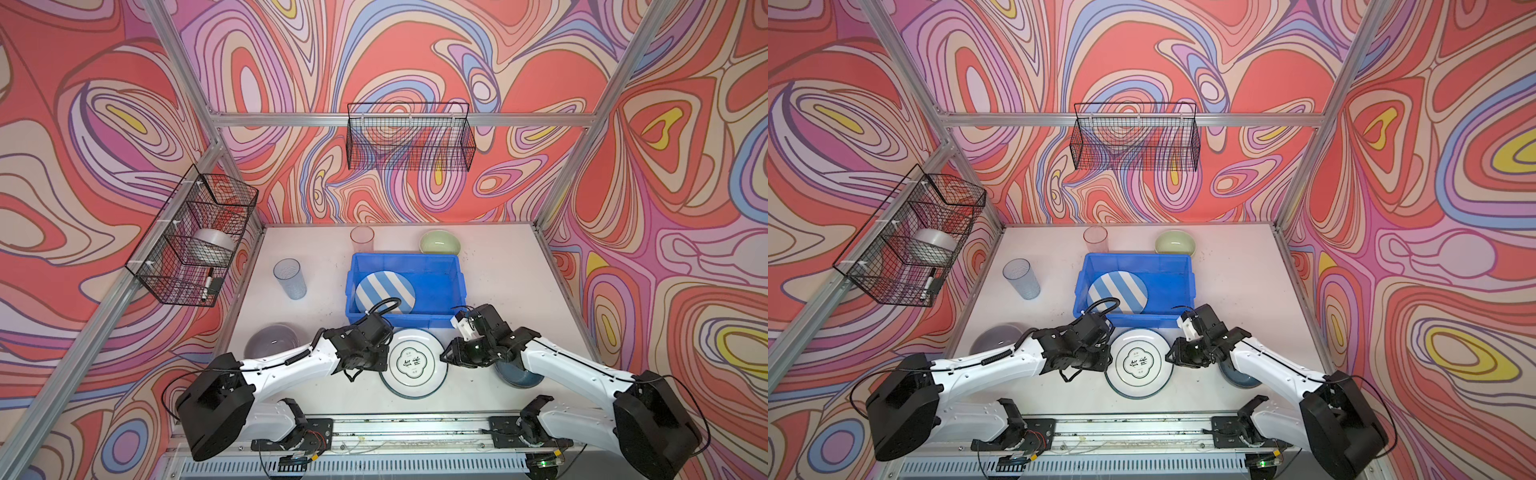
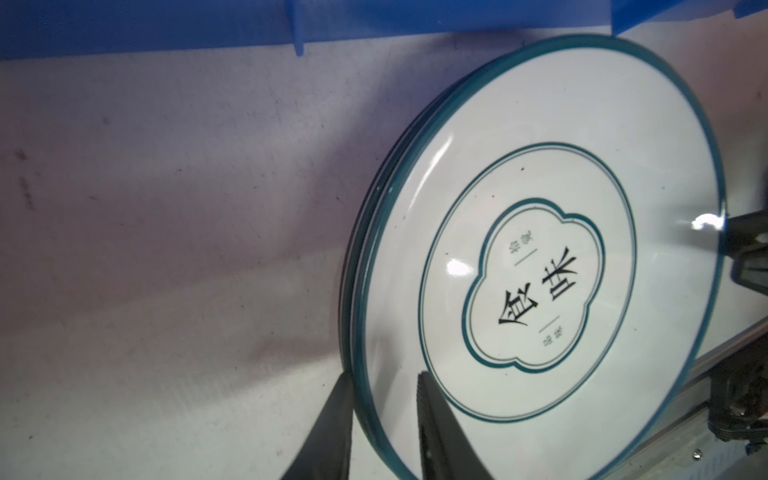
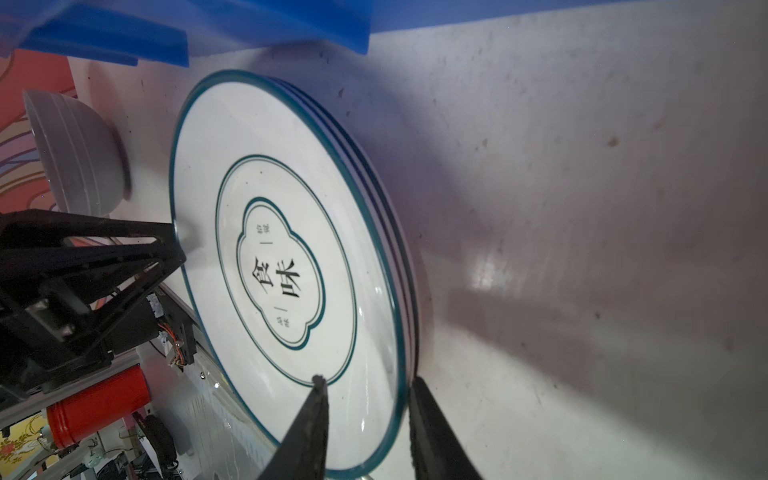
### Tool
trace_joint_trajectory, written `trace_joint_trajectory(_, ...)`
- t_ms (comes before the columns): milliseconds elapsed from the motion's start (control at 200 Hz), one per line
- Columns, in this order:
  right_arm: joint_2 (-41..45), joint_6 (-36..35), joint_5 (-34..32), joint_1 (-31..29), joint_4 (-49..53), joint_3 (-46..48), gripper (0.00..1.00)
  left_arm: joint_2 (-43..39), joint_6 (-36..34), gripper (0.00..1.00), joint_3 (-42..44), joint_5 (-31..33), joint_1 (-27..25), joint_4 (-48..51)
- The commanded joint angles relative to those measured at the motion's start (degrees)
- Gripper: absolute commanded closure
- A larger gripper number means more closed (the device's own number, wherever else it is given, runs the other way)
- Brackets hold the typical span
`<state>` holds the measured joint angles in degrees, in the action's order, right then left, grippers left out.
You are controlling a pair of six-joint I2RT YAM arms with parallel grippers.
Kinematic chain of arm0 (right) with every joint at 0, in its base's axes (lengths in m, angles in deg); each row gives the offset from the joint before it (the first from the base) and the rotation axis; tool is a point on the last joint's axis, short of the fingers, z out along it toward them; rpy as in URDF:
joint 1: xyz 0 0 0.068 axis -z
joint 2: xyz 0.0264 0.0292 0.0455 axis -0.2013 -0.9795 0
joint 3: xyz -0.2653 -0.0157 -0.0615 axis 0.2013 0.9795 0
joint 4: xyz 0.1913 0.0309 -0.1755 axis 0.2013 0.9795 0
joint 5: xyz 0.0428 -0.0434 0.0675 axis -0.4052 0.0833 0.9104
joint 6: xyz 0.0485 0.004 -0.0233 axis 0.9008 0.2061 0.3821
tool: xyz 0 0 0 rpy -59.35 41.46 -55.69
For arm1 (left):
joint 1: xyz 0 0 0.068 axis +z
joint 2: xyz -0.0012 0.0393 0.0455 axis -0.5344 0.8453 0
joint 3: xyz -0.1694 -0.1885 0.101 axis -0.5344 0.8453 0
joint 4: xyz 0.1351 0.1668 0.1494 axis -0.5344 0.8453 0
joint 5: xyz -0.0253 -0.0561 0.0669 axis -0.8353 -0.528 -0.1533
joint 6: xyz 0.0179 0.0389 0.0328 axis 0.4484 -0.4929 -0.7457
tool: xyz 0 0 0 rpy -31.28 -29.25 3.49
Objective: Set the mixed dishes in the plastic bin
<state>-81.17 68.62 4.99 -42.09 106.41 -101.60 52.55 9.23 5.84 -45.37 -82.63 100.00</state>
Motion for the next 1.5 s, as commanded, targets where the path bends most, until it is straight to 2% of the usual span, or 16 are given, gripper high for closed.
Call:
trace_joint_trajectory(0, -0.2, 0.88, 0.23, -0.28, -1.89, 0.64, 0.67, 0.76, 1.12, 0.71, 1.01, 0.67, -0.8, -0.85)
trace_joint_trajectory(476, 0.38, 3.91, 3.93, -0.33, -8.42, 3.68, 0.7, 2.99, 1.03, 0.73, 1.04, 0.05, -1.26, -2.2)
trace_joint_trajectory(927, 1.86, 7.37, 6.36, -0.28, -15.89, 6.98, 0.72, 4.35, 0.79, 0.79, 1.14, -1.63, -1.73, -4.02)
trace_joint_trajectory(1493, 9.43, 6.95, 10.94, -0.28, -21.03, 9.19, 0.74, 5.37, 0.38, 0.81, 1.06, -3.45, -2.09, -6.1)
